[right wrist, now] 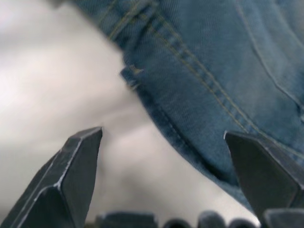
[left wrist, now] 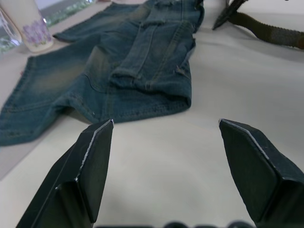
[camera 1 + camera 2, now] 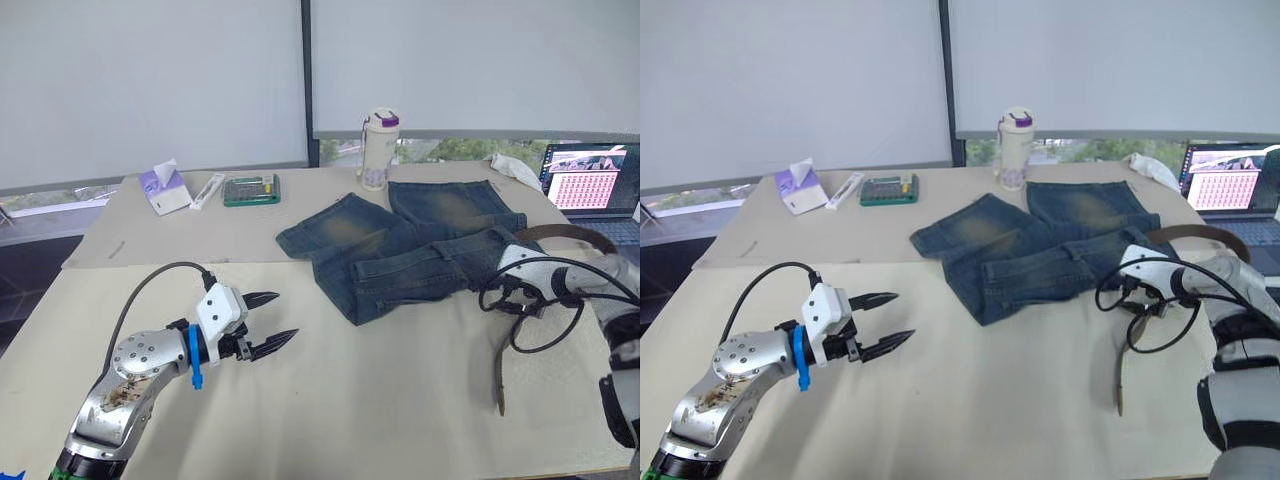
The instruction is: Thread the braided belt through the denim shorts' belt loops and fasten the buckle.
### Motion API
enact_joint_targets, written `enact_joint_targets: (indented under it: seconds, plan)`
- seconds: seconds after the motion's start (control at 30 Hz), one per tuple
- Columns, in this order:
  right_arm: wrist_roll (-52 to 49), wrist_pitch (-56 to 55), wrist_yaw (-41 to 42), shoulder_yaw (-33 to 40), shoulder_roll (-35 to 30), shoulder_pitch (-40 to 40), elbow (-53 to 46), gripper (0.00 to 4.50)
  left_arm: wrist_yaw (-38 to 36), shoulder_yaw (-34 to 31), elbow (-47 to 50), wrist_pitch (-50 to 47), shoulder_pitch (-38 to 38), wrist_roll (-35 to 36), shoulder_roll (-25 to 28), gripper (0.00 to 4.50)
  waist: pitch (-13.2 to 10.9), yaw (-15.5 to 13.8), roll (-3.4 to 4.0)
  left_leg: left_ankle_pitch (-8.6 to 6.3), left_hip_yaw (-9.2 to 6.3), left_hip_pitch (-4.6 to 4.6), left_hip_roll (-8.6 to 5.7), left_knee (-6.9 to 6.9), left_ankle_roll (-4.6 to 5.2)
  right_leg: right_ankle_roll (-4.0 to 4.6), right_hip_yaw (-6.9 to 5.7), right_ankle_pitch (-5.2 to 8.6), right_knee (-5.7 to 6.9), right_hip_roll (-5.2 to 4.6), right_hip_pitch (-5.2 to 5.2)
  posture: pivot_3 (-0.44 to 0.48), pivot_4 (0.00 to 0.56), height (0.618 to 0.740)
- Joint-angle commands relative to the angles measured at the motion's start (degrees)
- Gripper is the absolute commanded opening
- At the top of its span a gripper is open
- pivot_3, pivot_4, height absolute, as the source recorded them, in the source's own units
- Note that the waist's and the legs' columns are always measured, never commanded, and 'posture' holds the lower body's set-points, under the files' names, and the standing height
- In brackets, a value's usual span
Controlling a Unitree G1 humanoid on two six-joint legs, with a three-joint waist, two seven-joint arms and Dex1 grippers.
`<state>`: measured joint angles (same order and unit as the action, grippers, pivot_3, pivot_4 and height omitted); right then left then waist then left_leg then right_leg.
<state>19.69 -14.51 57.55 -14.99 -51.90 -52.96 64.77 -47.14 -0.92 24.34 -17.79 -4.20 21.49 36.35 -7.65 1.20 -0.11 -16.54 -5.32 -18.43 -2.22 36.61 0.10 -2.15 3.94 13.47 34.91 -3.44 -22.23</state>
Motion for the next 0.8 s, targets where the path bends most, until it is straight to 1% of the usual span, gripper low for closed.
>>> enact_joint_targets:
  seconds: [0.03,0.17,0.23,0.33,0.47,0.67,0.8]
  plan:
    - [-0.7,2.3,0.5,1.2,0.2,-1.2,1.5,4.49,1.3,-2.2,3.0,-0.4,1.3,0.6,0.4,3.75,0.0,-0.1,0.0,0.0,-0.03,0.0,-0.01,0.0,0.0,0.0,0.0,0.0,0.02,-0.01,0.0,0.0,0.15,0.74]
    - [-2.1,4.3,-4.5,3.1,3.4,-2.8,2.7,4.49,2.1,-0.8,3.3,-0.1,2.0,0.0,-0.1,3.75,0.0,0.1,-0.03,0.0,-0.16,0.03,0.01,0.01,-0.01,0.03,0.02,-0.02,0.05,0.0,0.0,0.0,0.15,0.74]
    - [-1.5,6.2,-7.2,3.4,4.7,-3.1,2.9,4.49,2.2,-0.2,3.5,-0.4,1.4,0.1,-0.2,3.75,0.0,0.7,-0.04,0.01,-0.19,0.06,0.03,0.01,-0.01,0.06,0.03,-0.04,0.07,0.02,0.0,0.0,0.15,0.74]
    - [-2.1,7.8,-11.0,4.7,5.9,-3.3,3.4,4.49,2.7,-0.9,4.0,-1.8,0.3,1.6,-0.5,3.75,0.0,1.3,-0.05,0.01,-0.24,0.08,0.06,0.01,-0.01,0.07,0.02,-0.05,0.1,0.05,0.01,0.0,0.15,0.74]
    - [-2.3,8.4,-15.7,5.9,7.1,-2.2,4.3,4.49,3.2,-0.9,4.7,-3.3,-0.7,2.5,-0.7,3.75,0.0,1.4,-0.05,0.01,-0.27,0.07,0.05,0.01,-0.01,0.07,0.03,-0.05,0.11,0.05,0.0,0.0,0.15,0.74]
    - [-2.1,7.3,-21.6,6.1,9.9,-3.0,7.0,4.49,3.1,0.3,4.0,-4.0,-2.1,2.7,-1.5,3.75,0.1,1.5,-0.13,0.01,-0.27,0.09,0.04,0.01,-0.01,0.07,0.05,-0.05,0.11,0.06,0.01,0.0,0.15,0.74]
    - [-1.9,8.1,-22.7,6.4,11.8,-3.6,9.6,4.49,3.1,0.6,3.8,-4.0,-2.7,2.3,-1.7,3.75,0.2,1.8,-0.39,0.0,-0.25,0.13,0.07,0.01,-0.01,0.08,0.05,-0.06,0.11,0.1,0.03,0.0,0.15,0.74]
